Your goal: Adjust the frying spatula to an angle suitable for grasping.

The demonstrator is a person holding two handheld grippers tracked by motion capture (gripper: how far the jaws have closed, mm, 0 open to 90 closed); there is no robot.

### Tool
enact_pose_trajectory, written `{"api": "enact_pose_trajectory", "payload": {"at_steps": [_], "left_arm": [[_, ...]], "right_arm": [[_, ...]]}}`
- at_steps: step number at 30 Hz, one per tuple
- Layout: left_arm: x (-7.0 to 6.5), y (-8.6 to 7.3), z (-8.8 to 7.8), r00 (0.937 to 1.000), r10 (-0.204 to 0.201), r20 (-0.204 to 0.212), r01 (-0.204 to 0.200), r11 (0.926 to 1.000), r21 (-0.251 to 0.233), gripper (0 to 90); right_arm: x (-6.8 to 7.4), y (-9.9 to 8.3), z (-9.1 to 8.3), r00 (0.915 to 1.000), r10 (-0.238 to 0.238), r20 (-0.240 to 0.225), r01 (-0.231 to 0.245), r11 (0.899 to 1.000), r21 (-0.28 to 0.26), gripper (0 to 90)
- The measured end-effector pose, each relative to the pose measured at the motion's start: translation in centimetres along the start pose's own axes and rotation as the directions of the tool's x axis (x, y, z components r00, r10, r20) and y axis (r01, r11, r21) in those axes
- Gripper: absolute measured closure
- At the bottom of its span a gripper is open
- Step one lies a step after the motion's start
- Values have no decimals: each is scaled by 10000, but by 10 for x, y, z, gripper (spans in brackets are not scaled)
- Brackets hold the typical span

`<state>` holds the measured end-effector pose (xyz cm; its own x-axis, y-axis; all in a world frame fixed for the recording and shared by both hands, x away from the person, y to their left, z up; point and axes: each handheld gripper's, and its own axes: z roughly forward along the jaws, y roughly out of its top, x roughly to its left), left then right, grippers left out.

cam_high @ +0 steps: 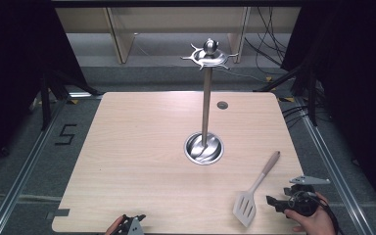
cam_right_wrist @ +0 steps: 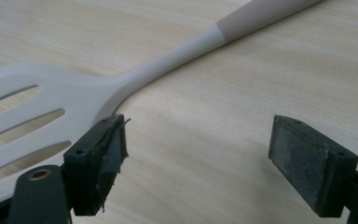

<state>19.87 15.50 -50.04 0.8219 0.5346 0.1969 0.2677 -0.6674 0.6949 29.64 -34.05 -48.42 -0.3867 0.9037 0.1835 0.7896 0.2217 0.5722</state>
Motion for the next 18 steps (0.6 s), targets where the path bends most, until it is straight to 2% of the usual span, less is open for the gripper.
{"api": "enact_pose_trajectory", "payload": {"at_steps": [2, 4, 5, 6, 7, 8, 10, 11, 12, 13, 14, 15, 18], "left_arm": [[0, 0, 0, 9999, -11, -113, 10, 10000, -46, 154], [0, 0, 0, 10000, -70, -52, 70, 10000, -67, 154], [0, 0, 0, 10000, -93, 21, 93, 9999, -60, 154], [0, 0, 0, 10000, -93, 21, 93, 9999, -60, 154], [0, 0, 0, 9999, -55, -110, 55, 10000, -49, 154], [0, 0, 0, 9999, -35, -128, 35, 10000, -43, 154], [0, 0, 0, 10000, -92, -30, 92, 9999, -58, 154], [0, 0, 1, 9999, -152, 7, 152, 9998, -87, 154], [0, 0, 1, 9999, -152, 7, 152, 9998, -87, 154], [0, 0, 0, 9999, -139, -16, 139, 9999, -71, 154], [0, 0, 0, 9999, -143, -30, 142, 9999, -61, 154], [1, 0, 0, 9999, -92, -95, 92, 10000, -11, 154], [-1, -1, 0, 9996, -276, -41, 275, 9993, -272, 154]], "right_arm": [[0, 3, 2, 9999, -81, 86, 83, 9998, -203, 201], [-2, 8, 1, 10000, -84, 46, 84, 9999, -60, 202], [-1, 9, 1, 9997, 209, 93, -208, 9997, -98, 202], [-1, 9, 1, 9997, 209, 93, -208, 9997, -98, 202], [-3, 12, 3, 9994, 168, 297, -161, 9996, -252, 203], [-3, 16, 3, 9986, 440, 284, -437, 9990, -114, 205], [-5, 18, 4, 9987, 449, 255, -448, 9990, -19, 210], [-7, 23, 7, 9997, 67, 220, -64, 9999, -138, 219], [-7, 23, 7, 9997, 67, 220, -64, 9999, -138, 219], [-5, 31, 8, 9994, 283, 208, -282, 9996, -47, 219], [-5, 31, 8, 9994, 283, 208, -282, 9996, -47, 219], [-4, 38, 9, 9991, 118, 412, -123, 9999, 111, 224], [-2, 45, 12, 9988, 196, 444, -205, 9996, 189, 234]]}}
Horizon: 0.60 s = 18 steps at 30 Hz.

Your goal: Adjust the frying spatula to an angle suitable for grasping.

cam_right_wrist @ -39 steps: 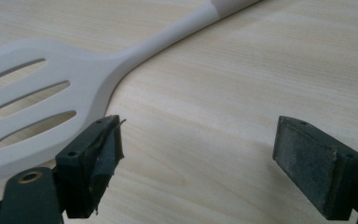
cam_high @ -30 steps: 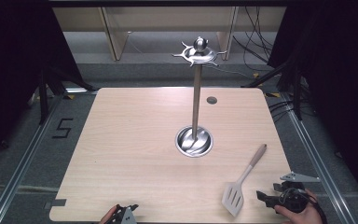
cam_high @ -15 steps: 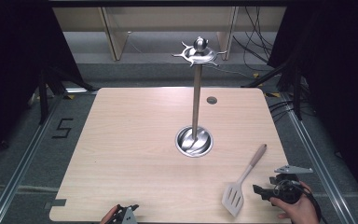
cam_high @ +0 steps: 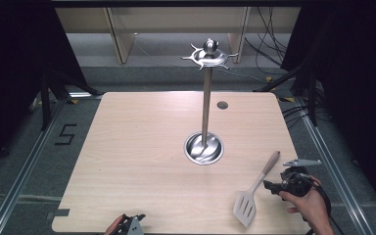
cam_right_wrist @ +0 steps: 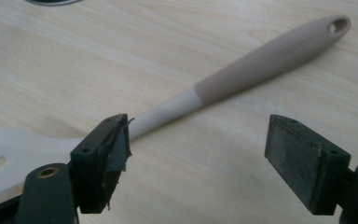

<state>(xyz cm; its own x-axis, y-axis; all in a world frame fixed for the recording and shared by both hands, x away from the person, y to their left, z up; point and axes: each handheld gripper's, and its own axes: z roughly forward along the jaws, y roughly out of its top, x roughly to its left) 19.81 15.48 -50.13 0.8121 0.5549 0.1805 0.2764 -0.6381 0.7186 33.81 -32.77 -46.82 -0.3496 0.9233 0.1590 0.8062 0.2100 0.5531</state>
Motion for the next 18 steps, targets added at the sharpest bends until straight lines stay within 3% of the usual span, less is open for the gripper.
{"api": "enact_pose_trajectory", "payload": {"at_steps": [1, 3, 5, 6, 7, 11, 14, 16, 17, 18], "left_arm": [[1, 0, -1, 9999, 162, 26, -162, 9997, 155, 154], [0, 0, -1, 10000, 62, -25, -62, 10000, 57, 154], [0, 0, -1, 10000, 59, -32, -59, 10000, 65, 154], [0, 0, -1, 10000, 59, -32, -59, 10000, 65, 155], [0, 0, -1, 10000, 74, -21, -74, 10000, 50, 154], [0, 0, 0, 9999, 52, 163, -56, 9997, 222, 154], [0, 0, 0, 9998, 60, 164, -63, 9997, 218, 154], [0, 0, -1, 9999, 109, -48, -108, 9999, 82, 154], [0, 0, -1, 9999, 93, -57, -92, 9999, 76, 155], [0, 0, -1, 10000, -20, 73, 20, 10000, -9, 154]], "right_arm": [[0, 2, 3, 9998, 23, -174, -23, 10000, 2, 233], [-4, 11, 7, 9989, -166, -450, 171, 9998, 107, 238], [-2, 15, 8, 9999, -78, -125, 82, 9995, 289, 238], [-3, 16, 10, 9997, -208, -104, 211, 9994, 270, 239], [-2, 18, 10, 9999, -3, -123, 7, 9995, 301, 242], [-6, 23, 14, 9999, 73, -133, -68, 9992, 384, 248], [-8, 24, 19, 9999, -164, 12, 163, 9993, 325, 247], [-9, 26, 24, 9998, -220, -19, 221, 9983, 546, 247], [-9, 26, 26, 9996, -272, 123, 267, 9986, 452, 247], [-9, 27, 27, 9994, -336, -20, 337, 9976, 605, 247]]}}
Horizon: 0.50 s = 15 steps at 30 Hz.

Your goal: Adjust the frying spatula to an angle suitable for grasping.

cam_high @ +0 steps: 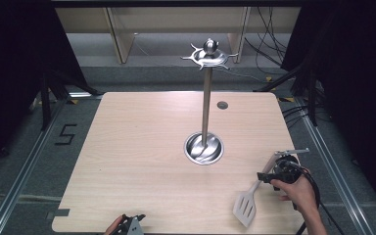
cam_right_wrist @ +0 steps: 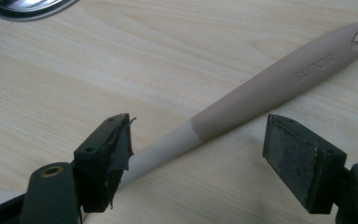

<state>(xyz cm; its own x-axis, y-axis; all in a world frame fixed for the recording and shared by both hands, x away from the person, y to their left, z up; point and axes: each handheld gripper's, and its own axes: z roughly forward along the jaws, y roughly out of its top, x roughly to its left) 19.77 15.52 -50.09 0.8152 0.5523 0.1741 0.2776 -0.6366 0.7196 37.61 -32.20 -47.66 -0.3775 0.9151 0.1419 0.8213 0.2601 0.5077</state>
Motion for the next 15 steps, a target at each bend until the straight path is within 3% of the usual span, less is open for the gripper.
{"api": "enact_pose_trajectory", "payload": {"at_steps": [1, 5, 7, 10, 12, 13, 15], "left_arm": [[1, 0, -1, 9998, 191, -24, -190, 9996, 198, 154], [0, 0, 0, 9999, 92, -71, -91, 9999, 65, 154], [0, 0, 0, 9999, 104, -81, -103, 9999, 78, 154], [0, 0, 0, 9999, 72, -74, -71, 10000, 57, 154], [2, 0, -2, 9992, 353, -184, -348, 9990, 269, 154], [0, 0, 0, 10000, 32, -77, -32, 10000, 44, 154], [2, 0, -2, 9995, 265, -166, -262, 9995, 169, 154]], "right_arm": [[1, 0, 1, 10000, 25, 70, -25, 10000, -22, 247], [1, 1, 5, 9998, -95, 175, 92, 9998, 177, 246], [3, 1, 9, 9997, 258, 58, -258, 9996, 93, 247], [3, 2, 10, 9998, 184, 26, -184, 9997, 165, 253], [4, 3, 11, 9994, 251, 219, -253, 9996, 109, 253], [7, 4, 13, 9990, 416, 172, -422, 9984, 383, 253], [11, 4, 15, 9986, 282, 451, -307, 9979, 562, 233]]}}
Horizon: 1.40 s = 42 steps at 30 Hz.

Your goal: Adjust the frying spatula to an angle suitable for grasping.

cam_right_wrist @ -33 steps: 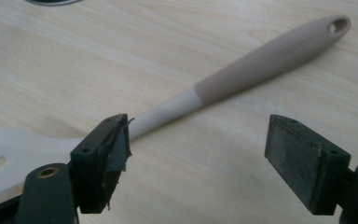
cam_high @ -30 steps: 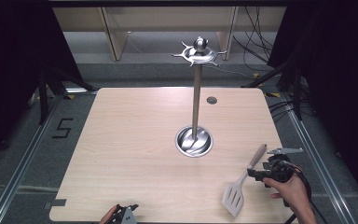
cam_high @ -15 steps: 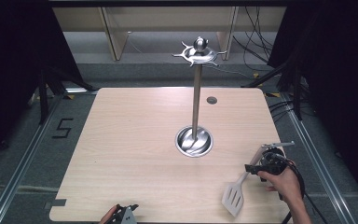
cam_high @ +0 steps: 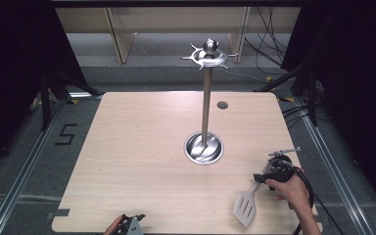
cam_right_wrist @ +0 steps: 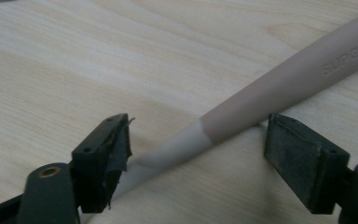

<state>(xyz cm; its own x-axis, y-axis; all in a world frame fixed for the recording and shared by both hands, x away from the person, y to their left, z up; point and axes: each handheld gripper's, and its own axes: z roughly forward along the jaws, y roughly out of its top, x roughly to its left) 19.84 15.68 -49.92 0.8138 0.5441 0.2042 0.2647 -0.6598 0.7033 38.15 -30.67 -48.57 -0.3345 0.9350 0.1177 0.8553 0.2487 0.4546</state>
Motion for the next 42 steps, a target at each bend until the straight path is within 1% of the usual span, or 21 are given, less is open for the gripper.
{"api": "enact_pose_trajectory", "payload": {"at_steps": [2, 3, 5, 7, 8, 9, 13, 15, 16, 21, 25, 26, 28, 33, 34, 36, 38, 39, 40, 41, 42], "left_arm": [[0, 0, 0, 10000, -27, 40, 27, 10000, 7, 154], [0, 0, 1, 9999, -64, 85, 64, 10000, 10, 154], [-2, 0, 2, 9997, -220, 83, 221, 9997, -101, 155], [0, 0, 0, 10000, 16, 18, -16, 10000, -7, 154], [-1, 0, 1, 9998, -178, 104, 180, 9998, -128, 154], [-1, 0, 1, 9998, -178, 104, 180, 9998, -128, 154], [-2, 0, 1, 9998, -184, 118, 186, 9997, -138, 154], [-1, 0, 1, 9999, 25, 126, -26, 10000, 62, 154], [-1, 0, 1, 9999, -111, 63, 111, 9999, -62, 154], [-2, 0, 1, 9996, -227, 190, 230, 9996, -150, 155], [0, 0, 0, 9998, 88, 152, -90, 9999, 96, 154], [-2, 0, 2, 9997, -188, 149, 189, 9998, -90, 155], [-1, 0, 1, 10000, -38, 52, 38, 10000, 7, 154], [-2, 0, 2, 9995, -215, 224, 218, 9997, -107, 155], [-2, 0, 2, 9995, -201, 236, 203, 9997, -103, 155], [-1, 0, 0, 10000, 50, 75, -51, 10000, 36, 154], [-1, 0, 0, 10000, 12, 85, -12, 10000, 22, 154], [-1, 0, 0, 10000, 19, 80, -19, 10000, 34, 154], [0, 0, 0, 9999, 99, 86, -100, 9999, 102, 155], [0, 0, 0, 9999, 99, 86, -100, 9999, 102, 154], [-2, 0, 0, 9998, -35, 181, 35, 10000, -14, 154]], "right_arm": [[1, 0, 0, 9999, 17, 107, -17, 10000, 21, 237], [5, 0, 0, 9994, 321, 102, -322, 9994, 111, 237], [3, 1, 0, 9998, 103, 193, -106, 9999, 121, 247], [0, 1, 1, 9996, 201, 213, -201, 9998, 22, 260], [1, 1, 1, 9994, 291, 211, -292, 9996, 53, 255], [0, 1, 2, 9998, 14, 219, -16, 9999, 108, 250], [4, 7, 5, 9993, 155, 346, -161, 9997, 192, 247], [8, 13, 8, 9988, 185, 452, -198, 9994, 299, 268], [11, 19, 10, 9978, -175, 637, 135, 9980, 619, 294], [13, 30, 12, 9974, -520, 503, 467, 9938, 1007, 354], [17, 39, 15, 9969, -633, 466, 568, 9900, 1291, 426], [19, 43, 16, 9967, -717, 388, 655, 9875, 1434, 456], [20, 48, 18, 9952, -920, 320, 857, 9832, 1613, 478], [27, 56, 22, 9922, -1164, 443, 1051, 9734, 2036, 512], [31, 60, 23, 9890, -1393, 489, 1238, 9630, 2394, 528], [33, 63, 25, 9895, -1394, 372, 1267, 9628, 2387, 555], [36, 65, 25, 9891, -1462, 170, 1374, 9588, 2486, 575], [38, 65, 26, 9869, -1564, 399, 1421, 9590, 2452, 582], [37, 66, 26, 9869, -1616, -8, 1565, 9545, 2538, 589], [39, 67, 27, 9842, -1738, 329, 1600, 9539, 2538, 595], [39, 68, 27, 9839, -1783, -86, 1746, 9513, 2542, 602]]}}
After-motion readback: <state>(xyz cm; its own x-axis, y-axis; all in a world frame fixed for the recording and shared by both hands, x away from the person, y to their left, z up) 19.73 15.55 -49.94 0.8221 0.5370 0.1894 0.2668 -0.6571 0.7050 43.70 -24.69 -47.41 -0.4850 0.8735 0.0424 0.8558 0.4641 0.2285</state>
